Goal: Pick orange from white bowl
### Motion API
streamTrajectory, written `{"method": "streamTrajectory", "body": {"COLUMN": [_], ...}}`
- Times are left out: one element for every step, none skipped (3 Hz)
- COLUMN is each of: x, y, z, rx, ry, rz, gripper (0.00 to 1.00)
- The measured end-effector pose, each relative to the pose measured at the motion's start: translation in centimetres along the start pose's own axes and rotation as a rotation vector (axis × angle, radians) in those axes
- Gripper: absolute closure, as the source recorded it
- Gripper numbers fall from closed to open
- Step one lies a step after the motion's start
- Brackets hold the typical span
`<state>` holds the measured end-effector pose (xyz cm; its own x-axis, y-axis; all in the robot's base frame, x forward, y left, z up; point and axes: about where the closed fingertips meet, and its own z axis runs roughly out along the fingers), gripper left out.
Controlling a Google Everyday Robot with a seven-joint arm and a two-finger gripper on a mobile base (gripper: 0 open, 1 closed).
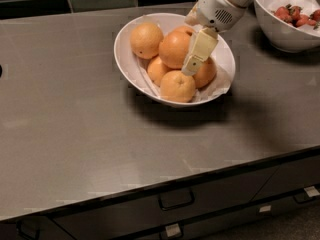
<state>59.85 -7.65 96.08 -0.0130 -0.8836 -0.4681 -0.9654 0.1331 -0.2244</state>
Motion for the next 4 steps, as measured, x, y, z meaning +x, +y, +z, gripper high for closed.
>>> {"method": "streamTrajectory", "body": {"x": [0.3,0.1,0.1,-0.4], "y": [-0.1,-0.4,-0.4,-0.7], "z": [0.5,1.5,1.5,1.8], "rx": [0.03,0.047,0.047,0.051], "ry": [0.006,0.012,0.012,0.014], "rz": [0.046,0.075,0.075,0.071], "gripper": [0.09,0.1,0.11,0.19]}}
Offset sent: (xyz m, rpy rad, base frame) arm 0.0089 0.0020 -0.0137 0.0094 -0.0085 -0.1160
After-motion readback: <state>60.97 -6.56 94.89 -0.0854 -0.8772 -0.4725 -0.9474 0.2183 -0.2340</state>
